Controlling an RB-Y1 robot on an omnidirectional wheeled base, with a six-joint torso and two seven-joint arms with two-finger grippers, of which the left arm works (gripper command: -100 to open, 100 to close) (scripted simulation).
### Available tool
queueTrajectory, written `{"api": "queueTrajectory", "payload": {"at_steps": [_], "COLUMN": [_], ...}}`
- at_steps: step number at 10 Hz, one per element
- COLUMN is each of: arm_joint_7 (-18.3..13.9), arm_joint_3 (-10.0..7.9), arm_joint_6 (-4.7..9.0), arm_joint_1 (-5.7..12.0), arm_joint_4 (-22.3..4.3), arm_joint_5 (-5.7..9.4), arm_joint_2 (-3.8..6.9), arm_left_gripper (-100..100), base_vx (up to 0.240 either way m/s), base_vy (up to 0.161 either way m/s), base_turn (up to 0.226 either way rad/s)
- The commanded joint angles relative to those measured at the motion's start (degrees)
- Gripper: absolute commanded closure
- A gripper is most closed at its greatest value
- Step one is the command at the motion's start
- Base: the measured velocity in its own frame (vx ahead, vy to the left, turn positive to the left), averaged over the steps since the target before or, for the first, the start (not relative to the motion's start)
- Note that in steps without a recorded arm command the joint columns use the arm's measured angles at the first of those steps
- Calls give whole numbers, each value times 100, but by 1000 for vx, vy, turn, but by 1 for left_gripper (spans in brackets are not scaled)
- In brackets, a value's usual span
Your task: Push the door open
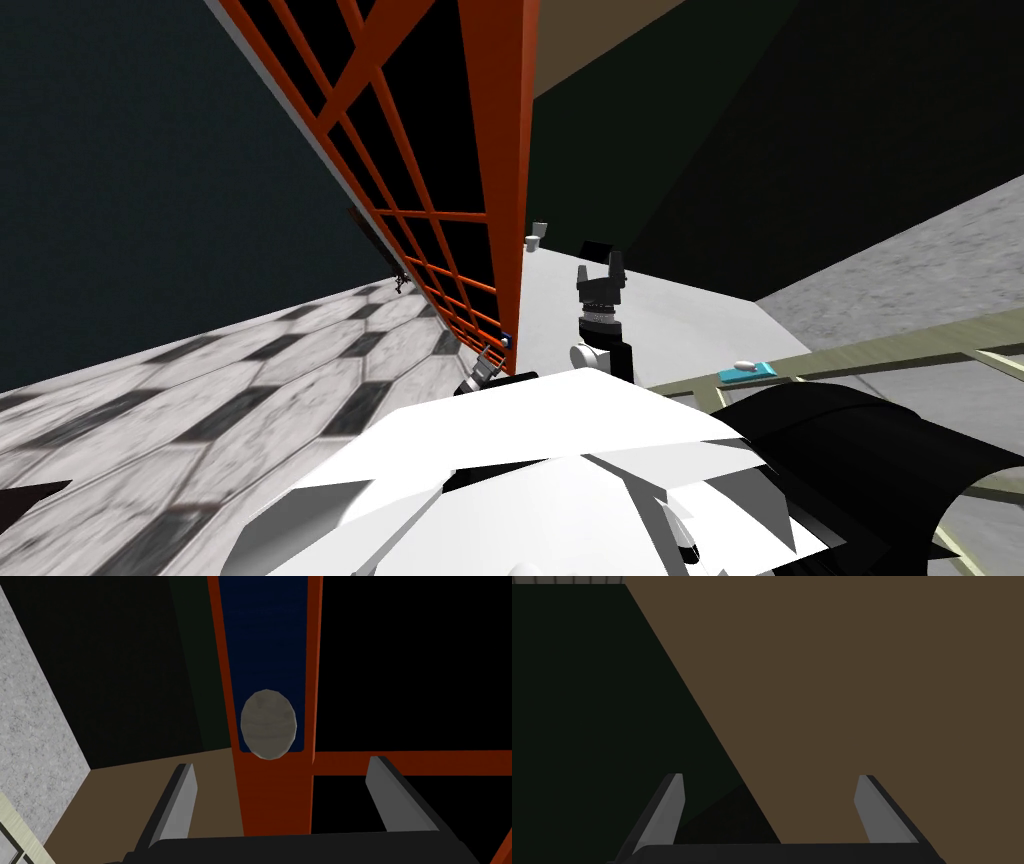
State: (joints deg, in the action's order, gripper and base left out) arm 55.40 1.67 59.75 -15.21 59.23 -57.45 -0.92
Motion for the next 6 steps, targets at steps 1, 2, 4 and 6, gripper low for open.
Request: {"api": "queueTrajectory", "payload": {"at_steps": [1, 2, 4, 6], "arm_joint_7": [0, 0, 0, 0], "arm_joint_3": [0, 0, 0, 0], "arm_joint_6": [0, 0, 0, 0], "arm_joint_1": [0, 0, 0, 0], "arm_joint_4": [0, 0, 0, 0], "arm_joint_5": [0, 0, 0, 0], "arm_joint_2": [0, 0, 0, 0], "arm_left_gripper": [-100, 100, 100, 100], "base_vx": [61, -7, -23, -10], "base_vy": [-66, 6, 26, 11], "base_turn": [3, 4, -4, 0]}}
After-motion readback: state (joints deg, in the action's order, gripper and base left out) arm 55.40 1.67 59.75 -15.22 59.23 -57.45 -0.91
